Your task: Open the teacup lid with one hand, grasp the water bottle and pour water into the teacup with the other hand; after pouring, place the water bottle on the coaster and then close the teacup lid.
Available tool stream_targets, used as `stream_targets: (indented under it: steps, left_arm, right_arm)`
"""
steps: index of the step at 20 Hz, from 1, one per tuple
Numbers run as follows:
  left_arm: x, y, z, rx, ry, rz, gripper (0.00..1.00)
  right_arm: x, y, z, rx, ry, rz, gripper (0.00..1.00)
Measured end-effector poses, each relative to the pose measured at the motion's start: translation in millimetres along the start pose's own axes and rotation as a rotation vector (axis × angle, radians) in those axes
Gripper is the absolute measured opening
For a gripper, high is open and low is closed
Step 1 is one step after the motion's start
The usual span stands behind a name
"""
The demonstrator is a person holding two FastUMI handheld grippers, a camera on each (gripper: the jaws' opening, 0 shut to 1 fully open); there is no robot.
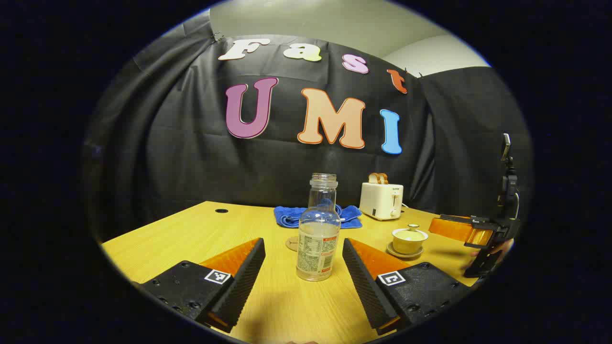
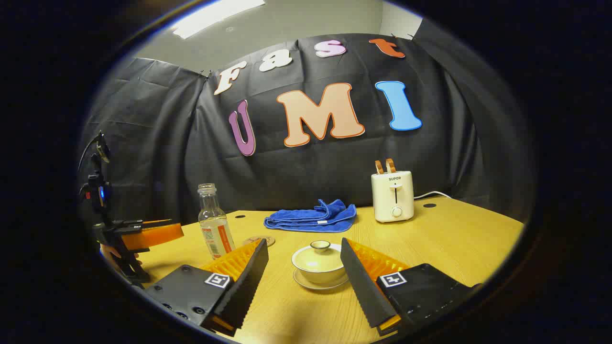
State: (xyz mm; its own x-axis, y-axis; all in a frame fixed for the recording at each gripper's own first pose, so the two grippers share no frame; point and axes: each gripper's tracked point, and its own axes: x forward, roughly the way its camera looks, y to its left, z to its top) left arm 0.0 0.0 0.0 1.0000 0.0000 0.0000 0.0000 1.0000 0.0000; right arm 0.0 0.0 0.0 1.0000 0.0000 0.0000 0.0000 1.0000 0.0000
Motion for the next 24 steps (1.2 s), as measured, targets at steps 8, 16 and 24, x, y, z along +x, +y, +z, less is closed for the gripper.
stream_targets:
  steps: [8, 16, 24]
  left_arm:
    - [-0.1, 2.3, -2.2, 0.028, 0.005, 0.013, 0.95]
    - [1.6, -0.9, -3.8, 0.084, 0.006, 0.018, 0.95]
    - [10.3, -1.7, -4.8, 0.086, 0.007, 0.002, 0.95]
  right_arm:
    - [-0.1, 8.1, -0.9, -0.074, -0.003, -0.011, 0.96]
    - [2.8, 7.0, -0.5, -0.097, -0.006, -0.030, 0.96]
    - [17.8, -0.6, -0.1, -0.095, -0.004, -0.058, 0.96]
